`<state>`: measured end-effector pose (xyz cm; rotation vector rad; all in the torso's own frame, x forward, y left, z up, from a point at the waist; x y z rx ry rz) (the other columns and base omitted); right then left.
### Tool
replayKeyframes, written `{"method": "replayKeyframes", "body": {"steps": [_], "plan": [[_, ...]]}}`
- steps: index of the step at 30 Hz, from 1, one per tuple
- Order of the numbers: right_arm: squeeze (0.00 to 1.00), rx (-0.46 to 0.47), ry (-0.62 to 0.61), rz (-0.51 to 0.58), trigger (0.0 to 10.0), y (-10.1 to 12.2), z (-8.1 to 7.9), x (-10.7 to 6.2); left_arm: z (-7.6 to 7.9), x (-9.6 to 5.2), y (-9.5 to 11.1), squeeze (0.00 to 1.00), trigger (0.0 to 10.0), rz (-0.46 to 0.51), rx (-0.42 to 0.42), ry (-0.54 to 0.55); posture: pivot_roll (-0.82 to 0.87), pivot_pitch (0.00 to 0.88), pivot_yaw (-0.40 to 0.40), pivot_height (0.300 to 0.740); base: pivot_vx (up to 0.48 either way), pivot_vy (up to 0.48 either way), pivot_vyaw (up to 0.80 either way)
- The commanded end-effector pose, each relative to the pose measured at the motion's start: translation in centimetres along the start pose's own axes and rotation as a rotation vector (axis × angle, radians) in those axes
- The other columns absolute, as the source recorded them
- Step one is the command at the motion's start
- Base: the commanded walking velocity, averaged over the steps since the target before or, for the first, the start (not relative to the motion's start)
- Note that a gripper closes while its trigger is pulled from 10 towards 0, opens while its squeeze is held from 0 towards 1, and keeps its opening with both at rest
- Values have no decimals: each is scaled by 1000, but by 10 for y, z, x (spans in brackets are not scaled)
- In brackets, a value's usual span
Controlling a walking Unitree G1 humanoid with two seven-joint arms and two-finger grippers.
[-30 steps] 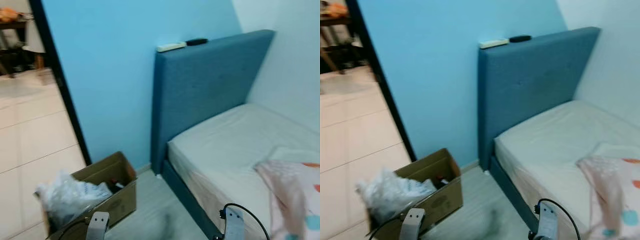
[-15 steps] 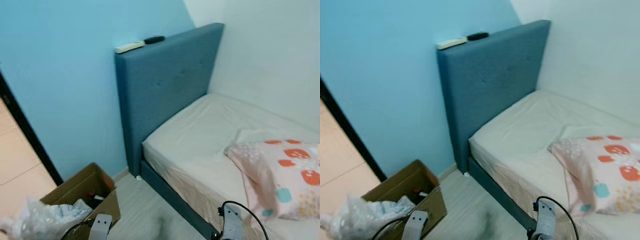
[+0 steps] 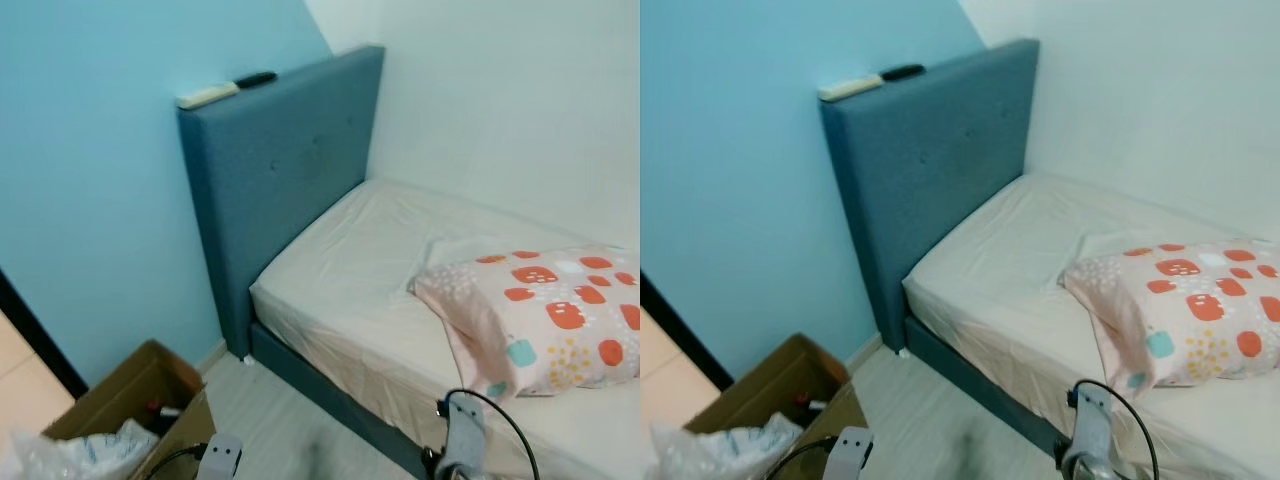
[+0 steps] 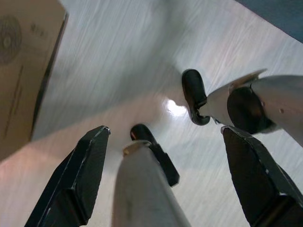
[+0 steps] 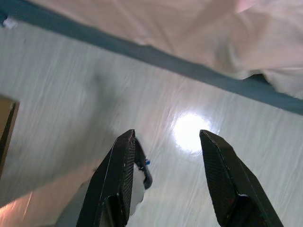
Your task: Clean up the room
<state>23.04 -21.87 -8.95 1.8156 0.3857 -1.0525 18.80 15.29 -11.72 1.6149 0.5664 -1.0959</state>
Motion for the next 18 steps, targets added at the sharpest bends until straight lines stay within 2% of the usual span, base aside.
{"method": "replayKeyframes", "body": {"steps": [1, 5, 10, 18], "plan": [[0, 17, -10, 12, 10000, 2, 3, 0, -14, -4, -5, 0, 10000, -4, -5, 12, -18, 0, -17, 707, 0, 0, -669], [0, 18, -11, 16, 10000, 2, 4, 0, -25, -7, -8, 0, 10000, -3, -16, 19, -16, 0, -21, 707, 0, 0, -672], [0, 17, -10, 17, 10000, 2, 4, 0, -26, -7, -9, 0, 10000, 0, -30, 18, -16, 0, -21, 707, 0, 0, -675], [0, 11, -7, 20, 10000, 3, 3, 0, -12, -4, -7, 0, 10000, 11, -55, 5, -15, 0, -22, 707, 0, 0, -675]]}}
Point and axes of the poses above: a point about 5 cm out from each wrist's last joint towards the gripper, its own x axis pointing out of the wrist towards the gripper, its own y axis along the axis of the wrist's last joint, z = x × y, the point moved 3 cm from there along x, pointing out of the wrist towards the gripper, and after that the axes turned 15 degrees about x, right-handed, at the moved point
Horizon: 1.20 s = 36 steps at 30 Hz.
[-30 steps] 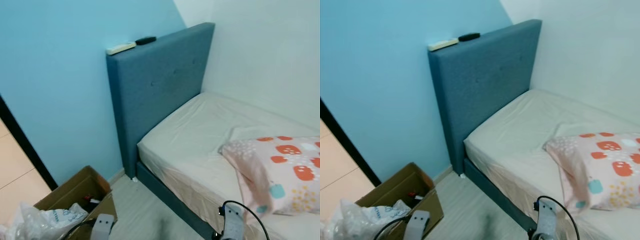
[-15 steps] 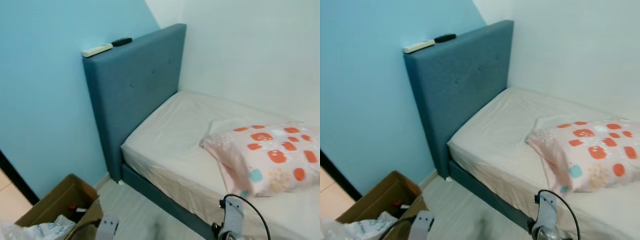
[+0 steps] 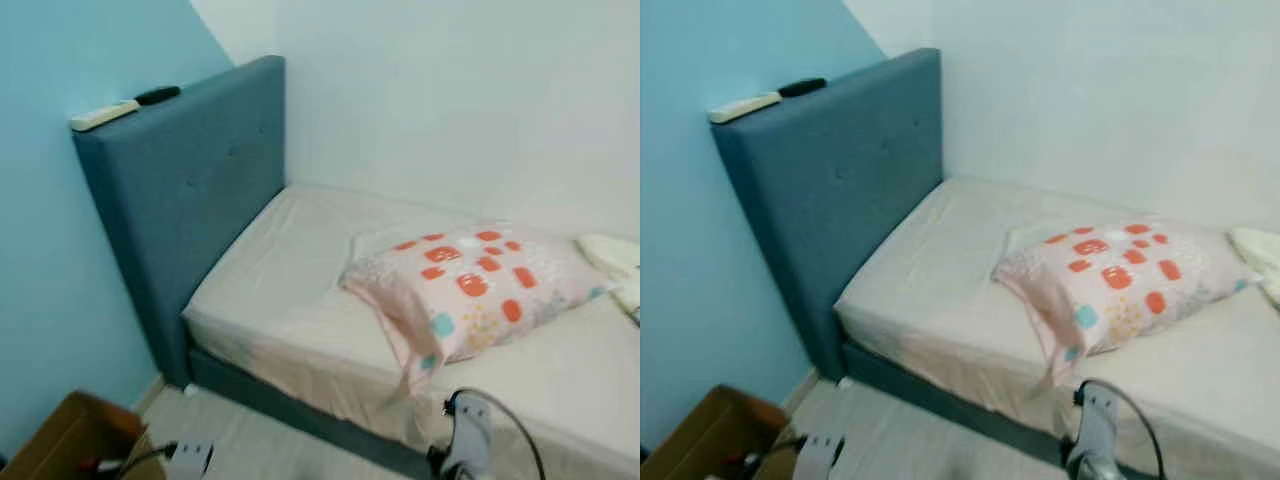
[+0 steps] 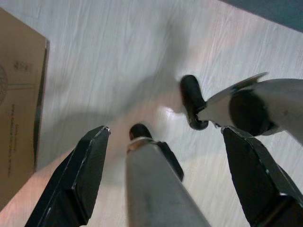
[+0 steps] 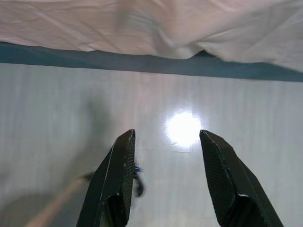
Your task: Clean up the room
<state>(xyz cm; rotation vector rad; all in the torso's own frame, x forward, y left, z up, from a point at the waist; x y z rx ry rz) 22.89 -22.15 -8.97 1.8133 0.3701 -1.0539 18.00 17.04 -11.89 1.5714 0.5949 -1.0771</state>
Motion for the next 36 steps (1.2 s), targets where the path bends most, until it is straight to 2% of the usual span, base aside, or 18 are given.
{"method": "replayKeyframes", "body": {"steps": [1, 9, 24, 28, 36], "plan": [[0, 6, 3, 9, 10000, 2, -1, 0, 7, 3, 9, 0, 10000, 23, -7, -2, -17, 0, -22, 707, 0, 0, -675], [0, 5, 7, 8, 10000, 2, -1, 0, 10, 4, 16, 0, 10000, 33, -15, -5, -21, 0, -23, 707, 0, 0, -675], [0, 6, 18, 13, 10000, 4, -2, 0, 8, 4, 13, 0, 10000, 30, -25, 0, -20, 0, -28, 707, 0, 0, -674], [0, 21, 63, 19, 10000, 4, -10, 0, 9, 4, 12, 0, 10000, 25, -24, 5, -22, 0, -28, 707, 0, -373, 0], [0, 27, 73, 19, 10000, 4, -12, 0, 11, 4, 11, 0, 10000, 24, -31, 5, -23, 0, -29, 707, 0, -469, 0]]}}
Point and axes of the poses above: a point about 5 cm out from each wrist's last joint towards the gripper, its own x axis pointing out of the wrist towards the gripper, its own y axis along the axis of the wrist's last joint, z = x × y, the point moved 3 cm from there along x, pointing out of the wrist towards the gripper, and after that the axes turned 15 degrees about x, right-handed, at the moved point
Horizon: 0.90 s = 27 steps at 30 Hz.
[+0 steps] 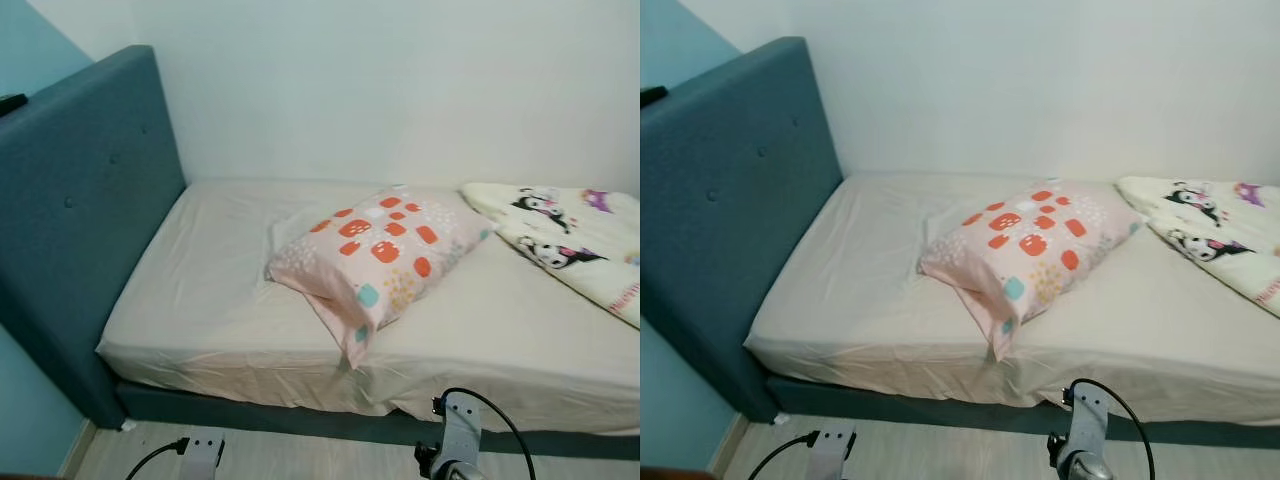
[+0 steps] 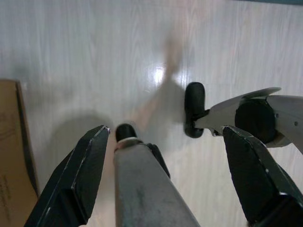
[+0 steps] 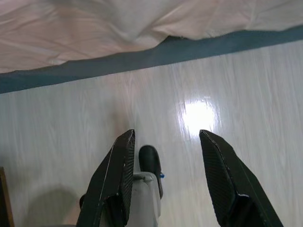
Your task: Clean up the room
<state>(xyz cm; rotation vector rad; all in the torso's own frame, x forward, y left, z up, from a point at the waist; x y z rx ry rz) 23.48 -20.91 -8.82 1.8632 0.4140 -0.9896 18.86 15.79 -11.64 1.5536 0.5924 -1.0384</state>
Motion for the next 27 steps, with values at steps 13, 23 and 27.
{"method": "replayKeyframes", "body": {"steps": [13, 23, 27], "plan": [[0, 31, 21, 28, 10000, 5, 1, 0, -1, 0, 0, 0, 10000, -2, 5, -1, -21, 0, -25, 707, 0, -468, 0], [0, 27, 28, 30, 10000, 5, 0, 0, -2, 0, 0, 0, 10000, -2, 7, -1, -22, 0, -23, 707, 0, -466, 0], [0, 28, 29, 31, 10000, 5, 0, 0, -2, 0, 0, 0, 10000, -3, 10, 1, -22, 0, -24, 707, 0, -461, 0]]}}
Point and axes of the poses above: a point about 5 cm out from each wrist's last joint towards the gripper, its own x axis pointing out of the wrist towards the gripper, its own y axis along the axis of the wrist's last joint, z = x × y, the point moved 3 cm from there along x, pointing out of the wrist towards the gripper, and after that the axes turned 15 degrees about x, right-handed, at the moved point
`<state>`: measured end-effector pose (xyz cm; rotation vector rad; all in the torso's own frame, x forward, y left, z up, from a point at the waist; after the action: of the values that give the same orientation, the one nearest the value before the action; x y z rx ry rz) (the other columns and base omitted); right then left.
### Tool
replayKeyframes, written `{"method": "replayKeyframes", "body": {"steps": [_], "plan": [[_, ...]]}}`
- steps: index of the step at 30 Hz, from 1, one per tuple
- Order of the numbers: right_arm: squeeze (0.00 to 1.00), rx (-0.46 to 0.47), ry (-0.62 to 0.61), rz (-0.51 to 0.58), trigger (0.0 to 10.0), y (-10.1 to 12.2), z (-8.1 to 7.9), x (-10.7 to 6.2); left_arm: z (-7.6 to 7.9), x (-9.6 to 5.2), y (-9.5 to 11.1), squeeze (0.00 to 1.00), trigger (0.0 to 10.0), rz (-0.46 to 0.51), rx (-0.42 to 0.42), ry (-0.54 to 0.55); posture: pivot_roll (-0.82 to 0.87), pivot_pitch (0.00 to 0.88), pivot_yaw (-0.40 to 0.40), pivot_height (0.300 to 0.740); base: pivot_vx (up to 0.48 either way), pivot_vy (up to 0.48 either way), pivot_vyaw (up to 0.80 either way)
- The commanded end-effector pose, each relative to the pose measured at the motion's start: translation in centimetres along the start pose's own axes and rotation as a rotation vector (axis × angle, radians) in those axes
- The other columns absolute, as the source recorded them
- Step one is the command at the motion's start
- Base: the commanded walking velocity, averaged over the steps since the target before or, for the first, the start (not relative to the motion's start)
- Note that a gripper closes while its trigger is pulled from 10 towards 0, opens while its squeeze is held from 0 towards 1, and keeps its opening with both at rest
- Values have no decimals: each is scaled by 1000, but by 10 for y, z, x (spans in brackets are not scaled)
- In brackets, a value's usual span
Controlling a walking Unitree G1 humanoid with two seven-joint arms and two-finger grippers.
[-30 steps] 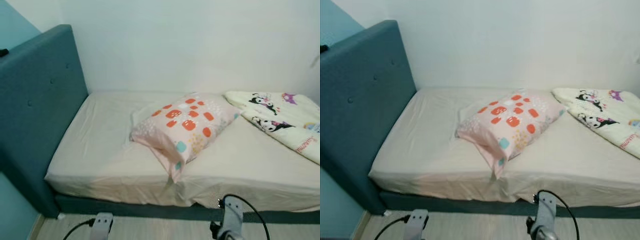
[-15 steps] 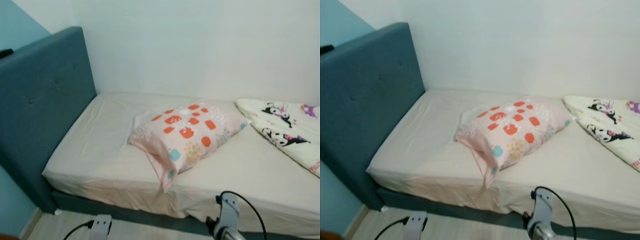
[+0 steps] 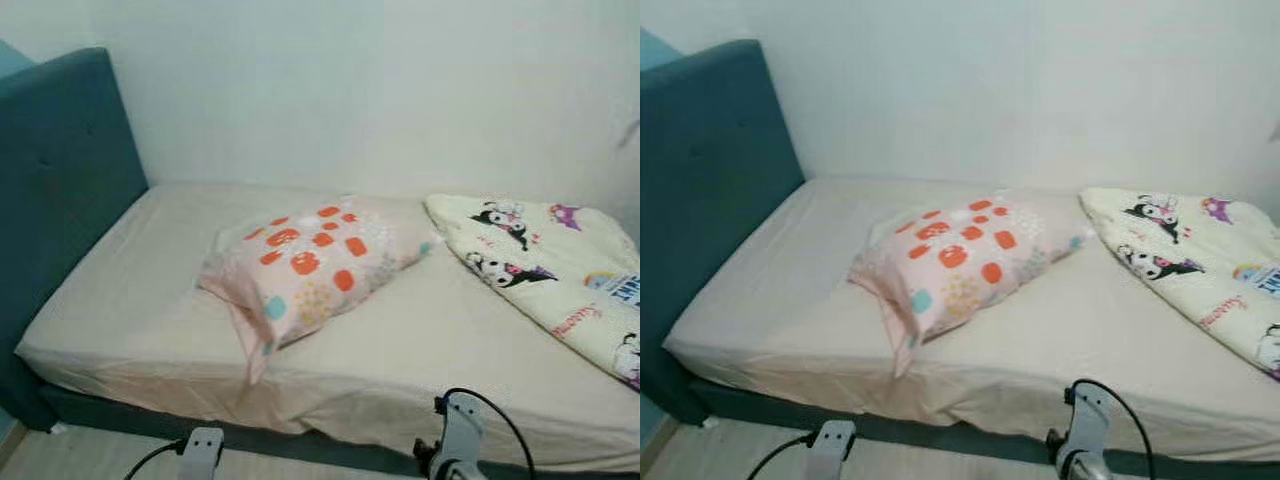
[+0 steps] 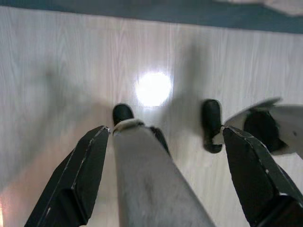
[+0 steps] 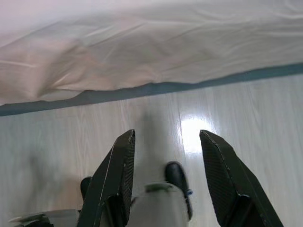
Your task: Clean up the room
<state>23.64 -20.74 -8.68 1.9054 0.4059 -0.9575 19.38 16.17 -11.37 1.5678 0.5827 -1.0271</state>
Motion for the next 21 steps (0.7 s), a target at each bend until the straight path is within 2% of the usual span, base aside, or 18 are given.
{"method": "replayKeyframes", "body": {"steps": [1, 3, 9, 12, 21], "plan": [[0, 2, -4, 13, 10000, 4, 2, 0, 3, 0, -5, 0, 10000, -16, 1, -7, -22, 0, -24, 707, 0, -461, 0], [0, 2, -5, 14, 10000, 4, 2, 0, 3, 0, -5, 0, 10000, -18, -2, -4, -22, 0, -24, 707, 0, -431, 0], [0, 3, -3, 16, 10000, 5, 2, 0, 1, 0, -5, 0, 10000, -16, -30, 21, -23, 0, -25, 707, 0, 0, 0], [0, 5, 2, 18, 10000, 5, 1, 0, 1, 0, -3, 0, 10000, -13, -19, 17, -23, 0, -26, 707, 0, 0, 0], [0, 0, 9, 19, 10000, 6, 0, 0, 1, 0, -1, 0, 10000, -9, 1, 10, -22, 0, -26, 707, 371, 0, 0]]}}
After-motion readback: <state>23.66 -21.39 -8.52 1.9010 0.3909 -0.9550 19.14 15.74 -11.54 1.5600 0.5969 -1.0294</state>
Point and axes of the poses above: a point about 5 cm out from each wrist's last joint towards the gripper, its own x axis pointing out of the wrist towards the gripper, its own y axis along the axis of the wrist's last joint, z = x × y, the point moved 3 cm from there along x, pointing out of the wrist towards the gripper, and after that the axes turned 15 degrees about x, right-handed, at the moved point
